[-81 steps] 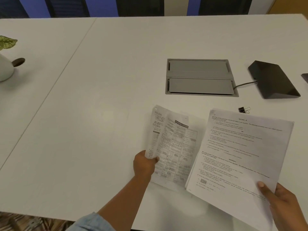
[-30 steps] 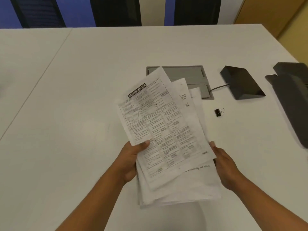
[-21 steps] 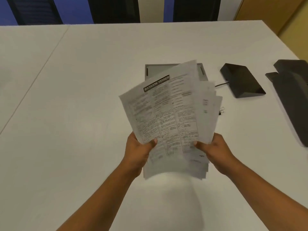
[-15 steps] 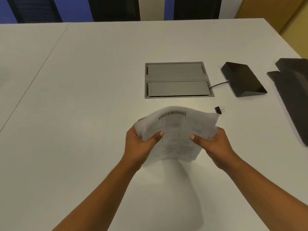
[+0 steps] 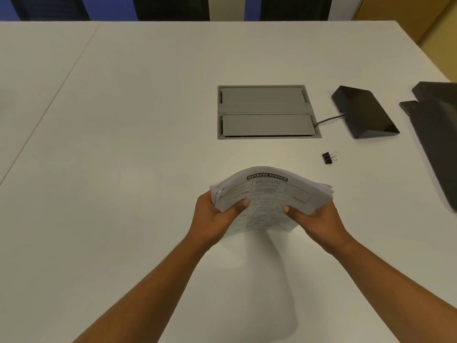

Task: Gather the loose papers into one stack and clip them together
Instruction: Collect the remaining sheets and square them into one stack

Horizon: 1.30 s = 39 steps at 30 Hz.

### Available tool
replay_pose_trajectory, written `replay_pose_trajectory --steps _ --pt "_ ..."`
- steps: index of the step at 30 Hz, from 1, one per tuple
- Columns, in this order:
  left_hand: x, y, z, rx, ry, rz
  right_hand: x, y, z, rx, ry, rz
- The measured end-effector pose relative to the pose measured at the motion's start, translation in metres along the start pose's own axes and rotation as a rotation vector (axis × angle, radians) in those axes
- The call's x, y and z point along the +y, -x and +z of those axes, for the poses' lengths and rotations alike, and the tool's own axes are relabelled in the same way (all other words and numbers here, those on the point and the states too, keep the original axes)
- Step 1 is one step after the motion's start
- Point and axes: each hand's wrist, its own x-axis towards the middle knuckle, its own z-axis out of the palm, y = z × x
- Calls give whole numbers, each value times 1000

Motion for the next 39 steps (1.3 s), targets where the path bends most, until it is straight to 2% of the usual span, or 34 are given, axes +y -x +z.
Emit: replay_pose_trajectory --steps 8,13,17,24,27,32,39 --pt "-4 -7 -8 -98 -88 29 7 1 8 32 -11 10" --pt "-8 -9 6 -14 -98 58 12 -3 5 88 -37 -16" --pt "1 -10 19 74 -66 122 7 -13 -8 51 -24 -74" --pt "-36 -24 43 159 -97 39 48 -30 -13 -6 12 -3" --pt "-40 -32 42 187 -86 38 55 -40 -12 34 -23 24" --pt "-38 -46 35 195 -25 141 41 -50 -11 27 -25 -115" --pt "-76 -65 30 132 -48 -40 78 -65 2 16 118 -34"
